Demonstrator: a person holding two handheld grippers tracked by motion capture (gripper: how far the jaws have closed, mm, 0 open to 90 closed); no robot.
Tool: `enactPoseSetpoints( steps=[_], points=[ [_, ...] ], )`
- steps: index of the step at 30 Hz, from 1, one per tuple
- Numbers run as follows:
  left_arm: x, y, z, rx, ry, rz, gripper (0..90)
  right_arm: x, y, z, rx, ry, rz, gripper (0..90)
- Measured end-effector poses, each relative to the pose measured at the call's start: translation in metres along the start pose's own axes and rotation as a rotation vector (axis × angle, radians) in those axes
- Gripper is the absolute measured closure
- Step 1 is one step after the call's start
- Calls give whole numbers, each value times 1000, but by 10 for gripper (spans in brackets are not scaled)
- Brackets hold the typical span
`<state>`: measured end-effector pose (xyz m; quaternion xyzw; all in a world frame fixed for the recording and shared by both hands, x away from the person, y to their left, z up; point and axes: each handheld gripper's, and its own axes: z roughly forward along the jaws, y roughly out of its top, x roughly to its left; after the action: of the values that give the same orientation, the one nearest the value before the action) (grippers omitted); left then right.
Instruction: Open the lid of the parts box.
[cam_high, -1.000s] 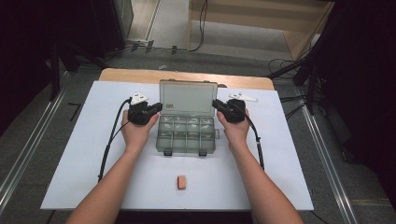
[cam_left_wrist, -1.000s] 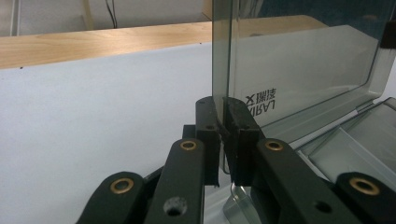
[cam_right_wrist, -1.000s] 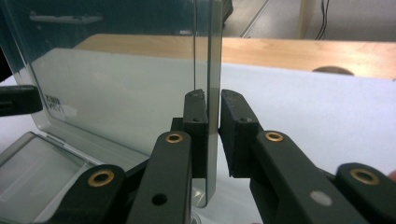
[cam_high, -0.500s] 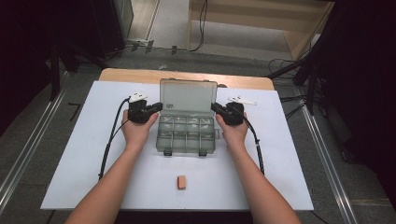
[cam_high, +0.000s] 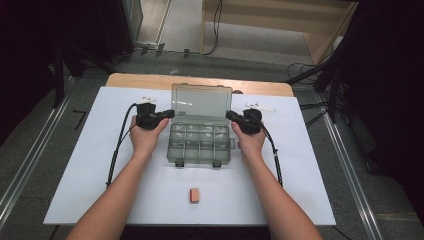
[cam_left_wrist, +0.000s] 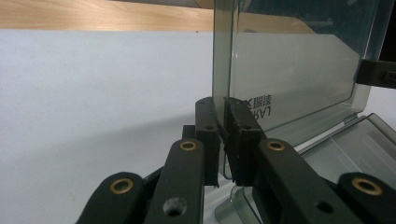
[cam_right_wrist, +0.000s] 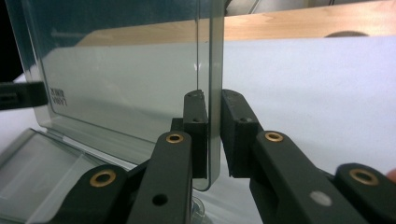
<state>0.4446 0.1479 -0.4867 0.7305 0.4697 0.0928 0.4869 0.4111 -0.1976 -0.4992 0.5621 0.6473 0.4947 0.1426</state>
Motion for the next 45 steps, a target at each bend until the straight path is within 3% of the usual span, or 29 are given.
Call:
enactPoseSetpoints(
  steps=[15,21,41,45],
  points=[
    [5,2,3,20,-27,-47,834,-4,0,3,11,16,30,796],
    [9,2,6,29,-42,-109,831,-9,-1,6,18,34,67,794],
    [14,-2,11,53,-42,-152,801,-16,-5,13,48,44,98,781],
    [15,-2,12,55,-48,-164,800,-19,-6,14,53,62,129,779]
  ],
)
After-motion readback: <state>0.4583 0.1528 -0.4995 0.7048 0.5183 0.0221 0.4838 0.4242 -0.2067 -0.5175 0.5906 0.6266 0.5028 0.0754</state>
